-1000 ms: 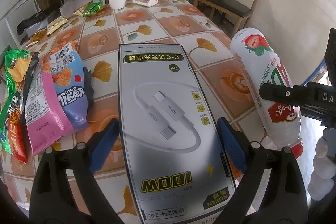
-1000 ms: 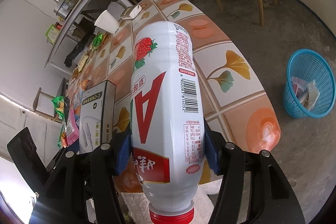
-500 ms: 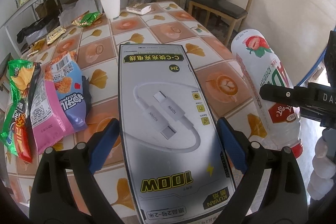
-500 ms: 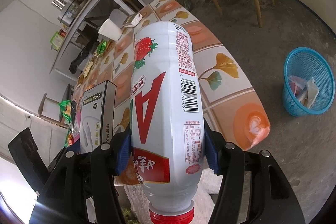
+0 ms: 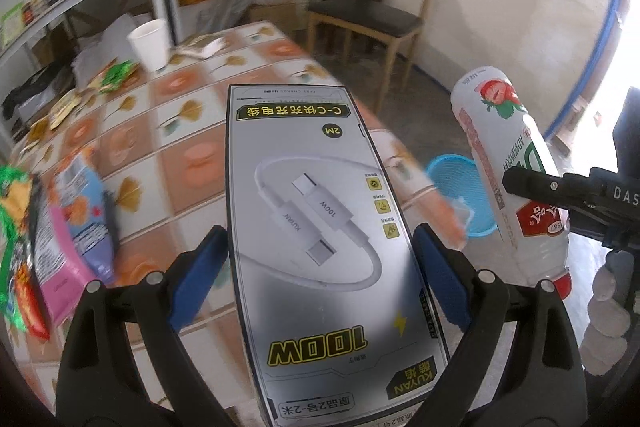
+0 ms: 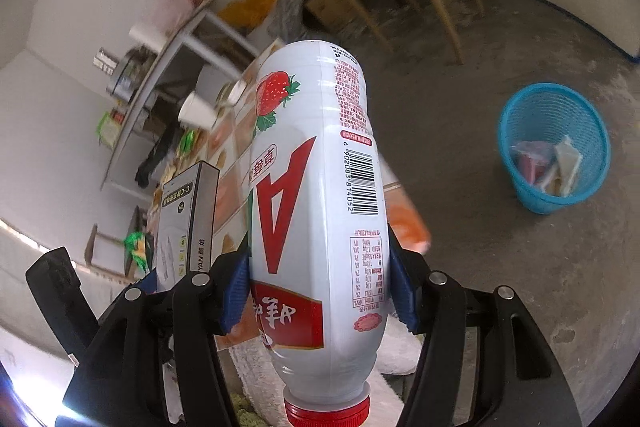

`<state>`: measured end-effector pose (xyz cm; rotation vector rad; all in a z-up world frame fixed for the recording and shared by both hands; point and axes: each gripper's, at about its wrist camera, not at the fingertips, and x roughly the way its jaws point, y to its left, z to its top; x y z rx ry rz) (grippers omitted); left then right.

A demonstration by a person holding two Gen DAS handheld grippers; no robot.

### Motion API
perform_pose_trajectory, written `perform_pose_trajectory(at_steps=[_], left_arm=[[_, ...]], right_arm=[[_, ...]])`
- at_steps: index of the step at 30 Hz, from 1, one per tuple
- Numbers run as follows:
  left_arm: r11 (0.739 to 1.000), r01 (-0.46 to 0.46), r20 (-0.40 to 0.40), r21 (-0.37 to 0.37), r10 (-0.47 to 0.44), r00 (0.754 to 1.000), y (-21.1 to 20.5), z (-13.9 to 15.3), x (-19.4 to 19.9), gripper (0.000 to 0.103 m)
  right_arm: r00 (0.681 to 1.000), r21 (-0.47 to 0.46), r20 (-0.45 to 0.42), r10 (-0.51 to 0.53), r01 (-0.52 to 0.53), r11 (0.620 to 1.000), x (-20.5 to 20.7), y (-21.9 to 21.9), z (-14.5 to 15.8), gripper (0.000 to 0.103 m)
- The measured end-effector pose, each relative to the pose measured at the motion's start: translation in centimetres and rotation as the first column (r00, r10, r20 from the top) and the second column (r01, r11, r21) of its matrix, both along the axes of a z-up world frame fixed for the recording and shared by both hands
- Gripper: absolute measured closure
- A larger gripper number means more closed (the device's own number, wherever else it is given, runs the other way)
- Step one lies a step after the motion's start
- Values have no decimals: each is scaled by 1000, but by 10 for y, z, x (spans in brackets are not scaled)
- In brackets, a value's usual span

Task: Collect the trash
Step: 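Carry the charger box with the left tool while the right tool carries the bottle to the basket, then open the left tool over the basket while the right tool releases the bottle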

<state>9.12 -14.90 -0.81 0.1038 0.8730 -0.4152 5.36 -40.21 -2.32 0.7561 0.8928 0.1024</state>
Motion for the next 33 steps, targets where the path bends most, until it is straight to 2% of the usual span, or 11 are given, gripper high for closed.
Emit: perform_pose_trajectory(at_steps=[5,10,18,23,27,29,30,31,33], left_arm=[[994,109,-3,-26,-109,994,-41,10,4,14],[973,223,-26,-52,-224,974,-90,13,12,14],[938,338,-144,-74,-345,927,-174,-15,36,14],[926,368,-222,-80,-376,899,-229,-40,56,14],[914,396,-269,-91,-405,874,-277,-57,75,13],[905,409,-306,-119,-426,851,-307,-68,90,13],[904,408,-322,-125,-426,846,-317,-73,96,13],[906,404,-344,-129,-423,838,-332,-81,104,13],[914,383,-372,-131,-404,836,-349,-94,116,13]], right_arm=[[993,19,8,-120,120,993,-28,-46,0,45],[964,41,-10,-266,266,963,-65,-100,-13,45],[911,108,-84,-405,412,905,-95,-160,-53,45],[898,158,-138,-419,437,885,-84,-181,-82,45],[885,185,-181,-428,458,869,-59,-207,-110,45],[876,201,-183,-446,477,855,-42,-225,-125,43],[871,210,-182,-457,488,847,-28,-239,-140,34],[863,202,-192,-468,501,841,-19,-249,-150,29],[843,173,-214,-494,530,830,-2,-270,-176,26]])
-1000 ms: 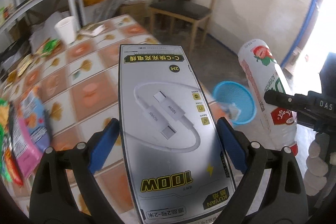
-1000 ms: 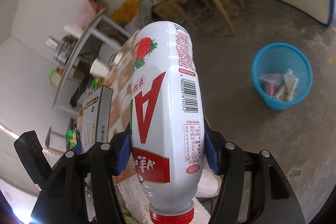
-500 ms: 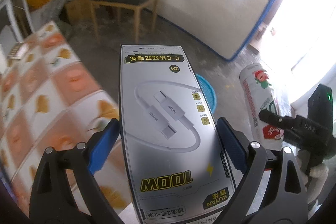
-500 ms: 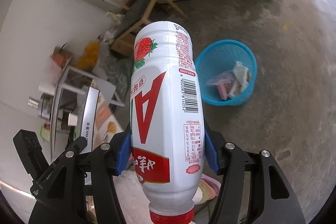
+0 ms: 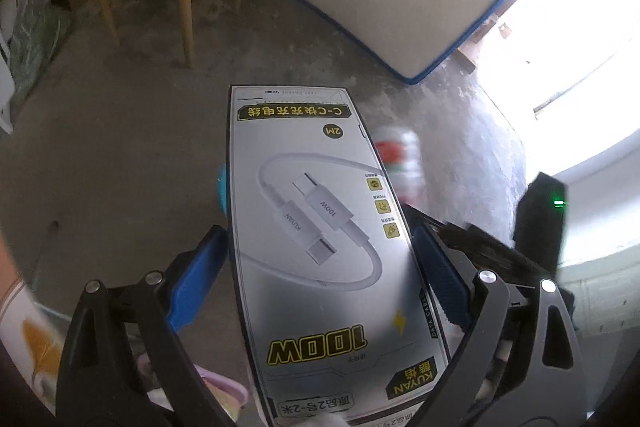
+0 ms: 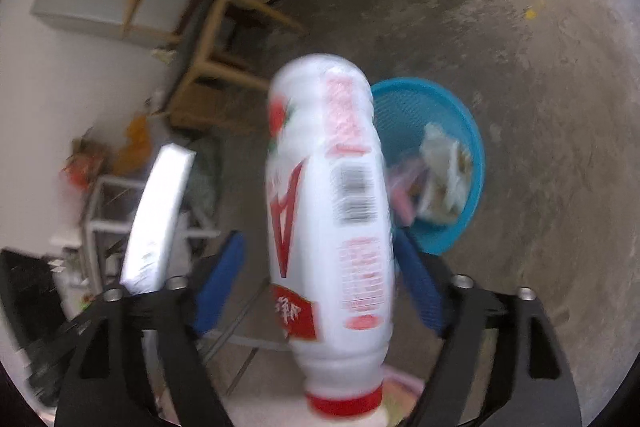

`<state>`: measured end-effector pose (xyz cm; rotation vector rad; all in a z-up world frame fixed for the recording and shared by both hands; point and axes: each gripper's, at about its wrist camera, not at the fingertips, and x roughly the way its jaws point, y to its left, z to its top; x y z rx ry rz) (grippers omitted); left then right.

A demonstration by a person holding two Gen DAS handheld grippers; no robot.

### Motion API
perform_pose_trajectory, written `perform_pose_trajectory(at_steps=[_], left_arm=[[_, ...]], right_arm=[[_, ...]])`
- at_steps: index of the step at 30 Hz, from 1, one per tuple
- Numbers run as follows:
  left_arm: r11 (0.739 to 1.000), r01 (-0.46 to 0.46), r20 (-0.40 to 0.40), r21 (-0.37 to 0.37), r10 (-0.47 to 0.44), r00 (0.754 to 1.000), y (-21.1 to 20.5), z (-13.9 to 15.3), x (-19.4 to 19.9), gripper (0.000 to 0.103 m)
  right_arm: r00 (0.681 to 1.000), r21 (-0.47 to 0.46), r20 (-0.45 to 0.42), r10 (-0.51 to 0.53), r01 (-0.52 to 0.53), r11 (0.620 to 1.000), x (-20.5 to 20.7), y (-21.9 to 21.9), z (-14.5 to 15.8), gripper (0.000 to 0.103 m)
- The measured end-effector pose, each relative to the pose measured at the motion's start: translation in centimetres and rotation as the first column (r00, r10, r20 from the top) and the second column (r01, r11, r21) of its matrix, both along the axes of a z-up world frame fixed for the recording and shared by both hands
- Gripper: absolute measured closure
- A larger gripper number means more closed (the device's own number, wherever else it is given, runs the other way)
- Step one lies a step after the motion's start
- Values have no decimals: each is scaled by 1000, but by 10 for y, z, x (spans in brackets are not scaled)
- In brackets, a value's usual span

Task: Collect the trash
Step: 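Open the left tool over the basket while the right tool releases the bottle, then move both tools back over the table toward the snack packets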

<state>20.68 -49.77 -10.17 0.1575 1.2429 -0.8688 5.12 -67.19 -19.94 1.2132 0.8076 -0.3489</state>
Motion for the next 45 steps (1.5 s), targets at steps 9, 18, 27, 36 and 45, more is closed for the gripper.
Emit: perform_pose_trajectory(at_steps=[9,18,27,36,45], left_arm=[[999,-20,-59,-26,19,998,-16,-23,15,13],[994,-15,-40,-109,11,999,6,2,8,13],[982,25,109,-186,-4,994,89,70,-17,13],[954,-69,213,-291,135,968,219,110,-60,13],[946,-219,419,-239,304,855,362,107,-128,13]], right_arm=[[991,59,43,-124,121,991,-14,-13,-29,26],[993,-43,34,-109,111,993,-53,6,-15,26],[1000,-138,-7,-5,4,990,-65,47,-14,28],[995,-244,-19,100,-101,964,-72,101,26,33],[945,-312,65,321,-287,906,-55,164,106,32]])
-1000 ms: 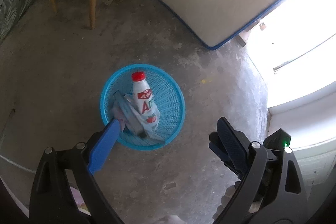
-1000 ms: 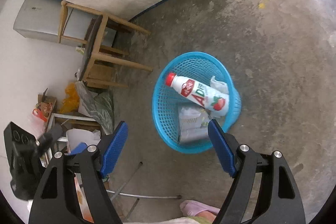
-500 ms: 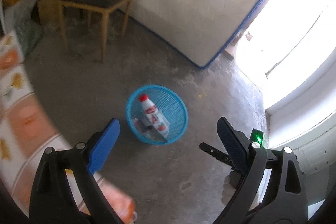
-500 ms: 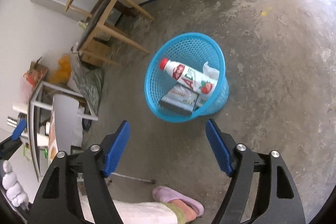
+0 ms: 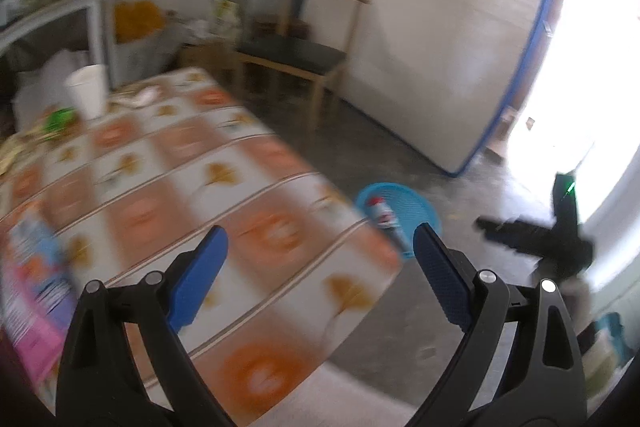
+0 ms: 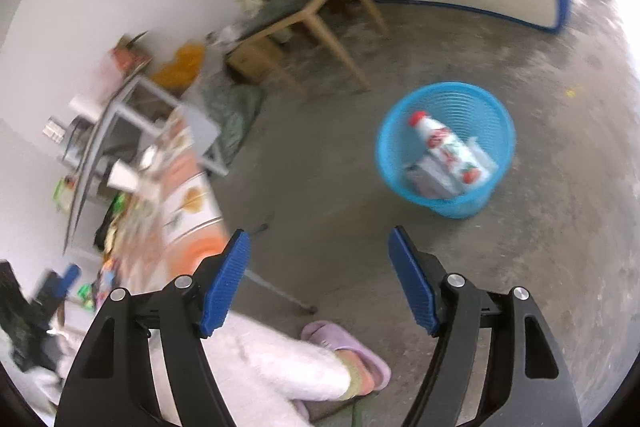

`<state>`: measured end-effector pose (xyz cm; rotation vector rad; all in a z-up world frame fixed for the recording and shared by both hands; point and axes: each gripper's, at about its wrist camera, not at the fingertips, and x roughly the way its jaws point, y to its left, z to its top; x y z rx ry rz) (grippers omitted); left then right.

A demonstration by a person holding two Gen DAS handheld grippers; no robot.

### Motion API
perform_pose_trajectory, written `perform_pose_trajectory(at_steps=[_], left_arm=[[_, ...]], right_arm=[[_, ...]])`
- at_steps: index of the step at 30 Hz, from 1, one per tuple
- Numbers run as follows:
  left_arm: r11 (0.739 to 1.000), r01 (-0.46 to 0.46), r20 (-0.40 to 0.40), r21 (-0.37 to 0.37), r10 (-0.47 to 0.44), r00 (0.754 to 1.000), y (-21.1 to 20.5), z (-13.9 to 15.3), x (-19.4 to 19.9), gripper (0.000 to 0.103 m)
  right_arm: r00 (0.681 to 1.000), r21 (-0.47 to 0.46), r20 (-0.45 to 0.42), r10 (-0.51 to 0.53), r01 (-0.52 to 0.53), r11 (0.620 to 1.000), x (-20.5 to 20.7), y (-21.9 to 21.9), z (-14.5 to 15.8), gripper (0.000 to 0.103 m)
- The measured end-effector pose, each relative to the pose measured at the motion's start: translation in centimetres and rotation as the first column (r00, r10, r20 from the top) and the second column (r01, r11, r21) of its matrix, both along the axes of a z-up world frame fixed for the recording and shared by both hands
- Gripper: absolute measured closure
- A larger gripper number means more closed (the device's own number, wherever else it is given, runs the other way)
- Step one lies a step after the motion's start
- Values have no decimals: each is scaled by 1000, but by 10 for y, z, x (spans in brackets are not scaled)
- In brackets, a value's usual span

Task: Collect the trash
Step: 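Move both tools back over the table toward the snack packets, then grasp the pink snack bag with the right tool while the left grasps the chip bag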

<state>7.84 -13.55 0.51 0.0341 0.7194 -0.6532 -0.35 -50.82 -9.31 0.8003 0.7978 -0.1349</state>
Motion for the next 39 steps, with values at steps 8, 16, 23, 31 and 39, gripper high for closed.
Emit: perform_pose_trajectory(at_steps=[8,16,23,31,39], left_arm=[[955,-296,121,2,293,948,119,-4,-34,13],[842,-538,45,36,536,843,204,-27,5,42],[829,-554,-57,78,559,827,226,-53,29,69],[862,-501,-89,74,506,858,216,-61,30,71],[880,-474,-142,35,474,869,213,-71,32,71]], right_arm=[[960,77,64,274,-278,957,62,95,37,29],[801,256,132,584,-597,760,161,235,52,29],[664,278,69,744,-730,625,252,348,45,31],[550,264,-30,835,-801,537,307,423,19,32],[464,323,-19,885,-835,445,293,437,9,65]])
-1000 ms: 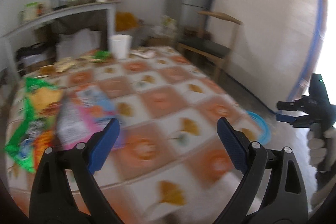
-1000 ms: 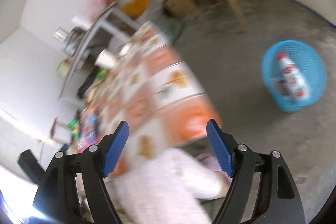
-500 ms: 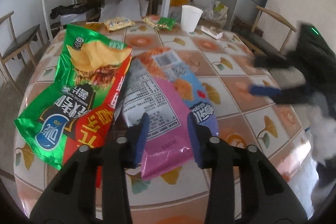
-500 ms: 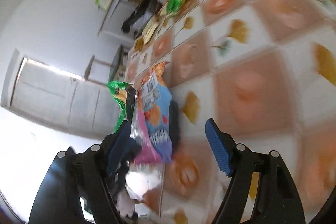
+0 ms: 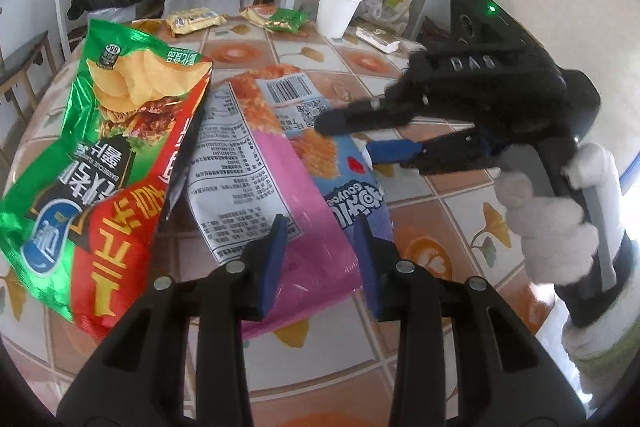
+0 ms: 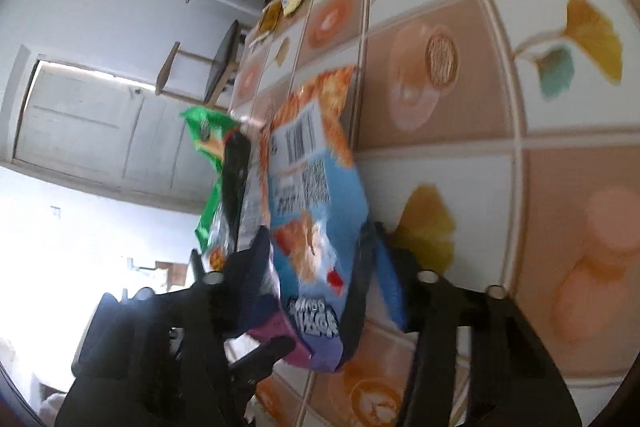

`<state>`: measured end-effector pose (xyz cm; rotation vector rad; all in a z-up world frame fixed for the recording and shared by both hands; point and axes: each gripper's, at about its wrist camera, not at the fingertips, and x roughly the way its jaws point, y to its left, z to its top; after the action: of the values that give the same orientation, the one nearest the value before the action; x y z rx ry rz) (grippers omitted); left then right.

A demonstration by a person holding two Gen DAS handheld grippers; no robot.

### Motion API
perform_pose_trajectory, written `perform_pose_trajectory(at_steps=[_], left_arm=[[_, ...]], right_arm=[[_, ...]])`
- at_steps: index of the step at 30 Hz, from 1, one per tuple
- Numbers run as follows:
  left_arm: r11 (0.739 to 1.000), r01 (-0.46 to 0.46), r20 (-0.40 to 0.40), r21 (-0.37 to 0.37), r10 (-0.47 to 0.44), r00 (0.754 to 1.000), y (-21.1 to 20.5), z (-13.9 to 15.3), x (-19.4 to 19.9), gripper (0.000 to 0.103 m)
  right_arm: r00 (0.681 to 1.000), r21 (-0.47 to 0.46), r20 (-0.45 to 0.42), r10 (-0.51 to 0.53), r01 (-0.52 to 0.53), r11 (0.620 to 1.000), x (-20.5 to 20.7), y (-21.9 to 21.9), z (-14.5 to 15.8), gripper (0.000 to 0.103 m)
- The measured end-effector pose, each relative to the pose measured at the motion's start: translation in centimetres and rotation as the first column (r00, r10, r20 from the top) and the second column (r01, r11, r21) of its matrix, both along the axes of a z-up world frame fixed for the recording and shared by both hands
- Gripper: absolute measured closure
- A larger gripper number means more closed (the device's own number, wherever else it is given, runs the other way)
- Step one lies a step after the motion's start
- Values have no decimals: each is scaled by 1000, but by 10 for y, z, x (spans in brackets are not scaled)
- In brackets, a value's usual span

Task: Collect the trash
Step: 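Grasp the pink snack bag with the right tool while the left grasps the chip bag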

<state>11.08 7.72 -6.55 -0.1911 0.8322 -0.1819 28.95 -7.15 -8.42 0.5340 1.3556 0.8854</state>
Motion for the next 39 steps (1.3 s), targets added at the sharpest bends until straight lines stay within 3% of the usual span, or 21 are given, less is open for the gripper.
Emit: perform_pose_trajectory(at_steps=[3,6,10,15,19,21,23,25,28,32,39], left_arm=[[1000,8,-2,-31,-8,1000,-2,-2,-1,71],[999,23,-4,-37,-23,1000,-10,-4,-2,71],[992,89,-14,-89,-90,996,-27,-5,-5,71],[960,215,-9,-177,-220,975,-60,-3,-13,71],[956,246,56,-160,-240,969,-63,12,-28,68],[971,214,91,-110,-204,975,-53,22,-35,54],[991,136,134,-14,-133,982,-36,33,-40,46],[992,39,153,119,-58,987,-20,40,-43,38],[953,-69,156,294,23,988,0,38,-45,33],[873,-90,88,479,55,995,12,18,-32,32],[820,-54,22,570,50,998,12,-2,-10,33]], right_arm=[[1000,-18,-11,1,-1,1000,-12,-2,-3,83],[1000,-52,0,-21,20,998,-25,-9,-4,91],[995,-75,23,-93,94,993,-48,-42,0,95],[978,-96,33,-206,208,973,-76,-100,2,96],[954,-94,23,-298,299,950,-90,-137,1,96],[942,-84,13,-336,336,938,-94,-151,0,96],[929,-72,4,-371,370,926,-100,-167,-2,96],[919,-61,0,-395,394,917,-99,-170,-4,96],[908,-41,-6,-420,419,907,-101,-180,-6,96],[905,-15,-18,-426,426,905,-101,-179,-12,96],[905,2,-24,-425,425,905,-100,-183,-15,96]])
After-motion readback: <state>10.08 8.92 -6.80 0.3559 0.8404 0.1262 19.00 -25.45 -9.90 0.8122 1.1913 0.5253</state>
